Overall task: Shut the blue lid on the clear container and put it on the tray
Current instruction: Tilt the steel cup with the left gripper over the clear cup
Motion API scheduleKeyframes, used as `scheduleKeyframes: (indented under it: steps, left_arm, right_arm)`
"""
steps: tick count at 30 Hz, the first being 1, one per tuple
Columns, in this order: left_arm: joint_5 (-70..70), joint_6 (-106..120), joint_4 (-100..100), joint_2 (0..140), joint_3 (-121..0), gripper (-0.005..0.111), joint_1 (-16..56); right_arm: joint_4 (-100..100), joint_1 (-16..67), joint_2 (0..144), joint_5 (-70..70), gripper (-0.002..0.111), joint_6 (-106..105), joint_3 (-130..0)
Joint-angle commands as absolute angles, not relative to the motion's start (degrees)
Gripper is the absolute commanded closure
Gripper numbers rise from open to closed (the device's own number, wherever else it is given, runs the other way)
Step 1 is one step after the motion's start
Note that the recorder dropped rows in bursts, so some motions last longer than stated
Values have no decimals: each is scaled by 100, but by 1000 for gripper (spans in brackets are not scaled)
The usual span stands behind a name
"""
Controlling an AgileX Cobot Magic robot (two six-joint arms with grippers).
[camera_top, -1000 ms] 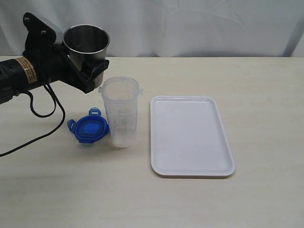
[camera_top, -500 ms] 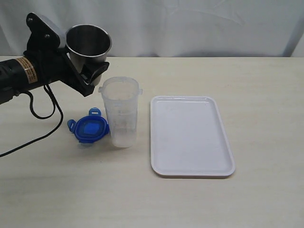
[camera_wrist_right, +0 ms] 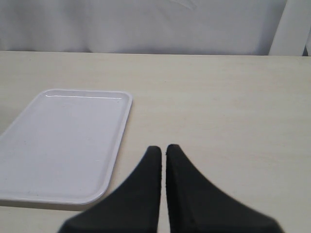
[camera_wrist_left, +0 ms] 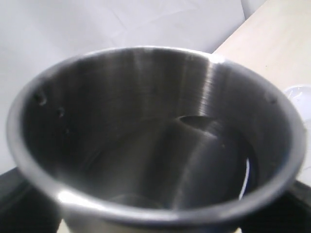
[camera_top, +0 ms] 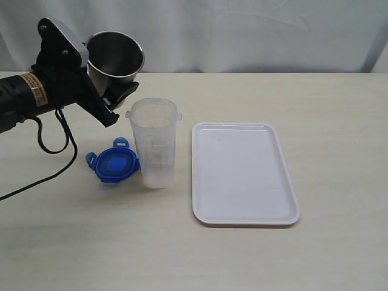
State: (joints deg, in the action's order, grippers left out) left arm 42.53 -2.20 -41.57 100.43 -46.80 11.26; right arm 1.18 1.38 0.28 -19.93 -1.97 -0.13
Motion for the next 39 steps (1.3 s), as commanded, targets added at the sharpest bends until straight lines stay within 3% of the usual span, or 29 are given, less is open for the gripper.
scheduleKeyframes:
  steps: [1,39]
  left_arm:
    - [4563,48,-4049,9948,-4752,107,1136]
    - [4550,2120,-3631,9948,-4752,107,1136]
  right_arm:
    - [122,149,0,-1974,104,-218,0]
    - [122,149,0,-1974,104,-218,0]
